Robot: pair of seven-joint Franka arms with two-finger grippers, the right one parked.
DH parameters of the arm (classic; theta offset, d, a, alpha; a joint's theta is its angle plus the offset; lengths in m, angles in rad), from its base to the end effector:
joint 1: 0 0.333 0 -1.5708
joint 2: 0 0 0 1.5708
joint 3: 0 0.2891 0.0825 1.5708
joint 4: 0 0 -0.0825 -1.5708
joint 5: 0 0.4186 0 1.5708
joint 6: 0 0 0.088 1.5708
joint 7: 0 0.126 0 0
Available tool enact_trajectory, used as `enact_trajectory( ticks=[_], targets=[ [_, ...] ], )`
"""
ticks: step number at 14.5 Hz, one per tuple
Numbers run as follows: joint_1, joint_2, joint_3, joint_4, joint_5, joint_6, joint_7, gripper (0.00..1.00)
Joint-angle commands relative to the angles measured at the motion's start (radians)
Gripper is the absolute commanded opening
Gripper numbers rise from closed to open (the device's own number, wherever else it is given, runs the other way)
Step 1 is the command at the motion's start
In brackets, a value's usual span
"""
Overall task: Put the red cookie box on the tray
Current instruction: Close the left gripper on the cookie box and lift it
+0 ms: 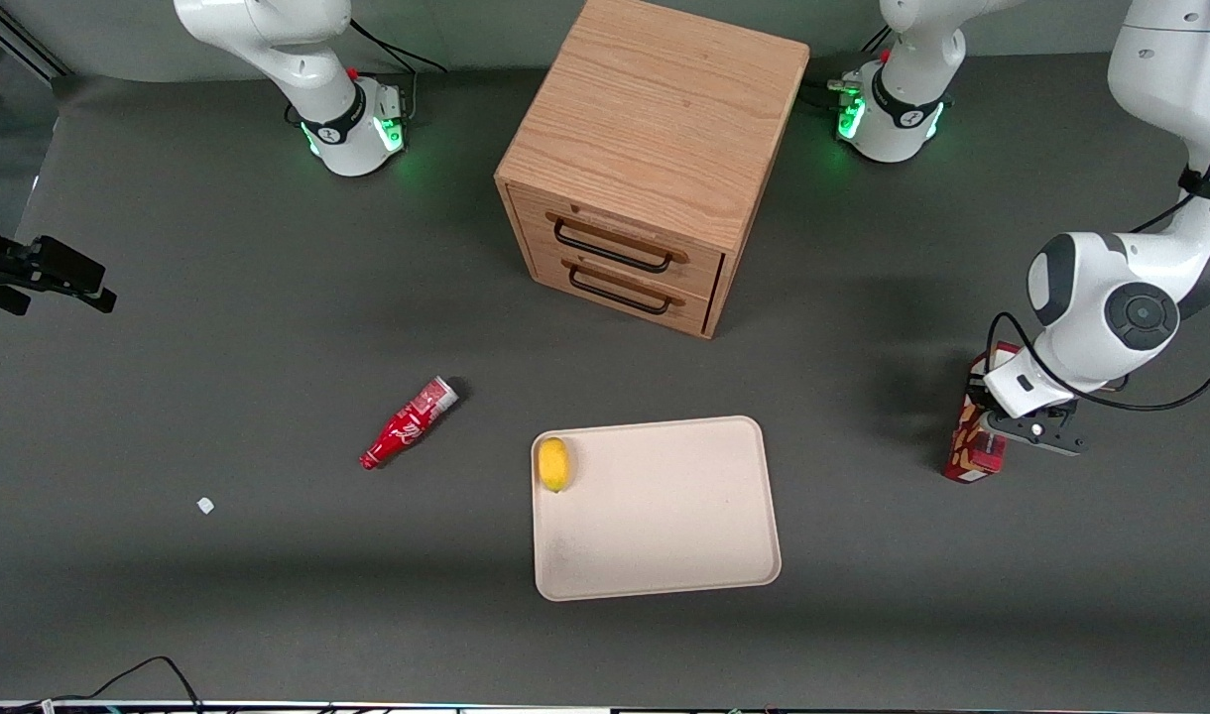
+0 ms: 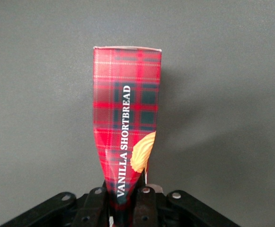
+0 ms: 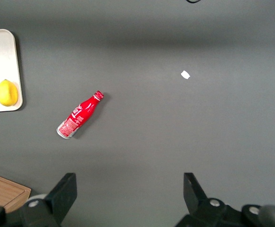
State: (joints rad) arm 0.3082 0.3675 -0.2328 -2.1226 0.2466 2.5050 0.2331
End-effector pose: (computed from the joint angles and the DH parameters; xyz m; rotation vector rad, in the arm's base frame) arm 0.5905 0.0411 0.1716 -3.0273 0.5165 -0.0320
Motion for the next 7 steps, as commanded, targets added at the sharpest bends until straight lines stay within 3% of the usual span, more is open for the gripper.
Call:
enact_trajectory(
  ticks=[1,4,7],
  targets=[
    [0.003,-0.061,-0.002,0.016,-0.004,-0.076,-0.001,0.00],
    [0.002,-0.116,-0.031,0.149,-0.038,-0.309,0.003,0.00],
    [-0.011,-0.116,-0.054,0.349,-0.151,-0.550,0.005,0.00]
  ],
)
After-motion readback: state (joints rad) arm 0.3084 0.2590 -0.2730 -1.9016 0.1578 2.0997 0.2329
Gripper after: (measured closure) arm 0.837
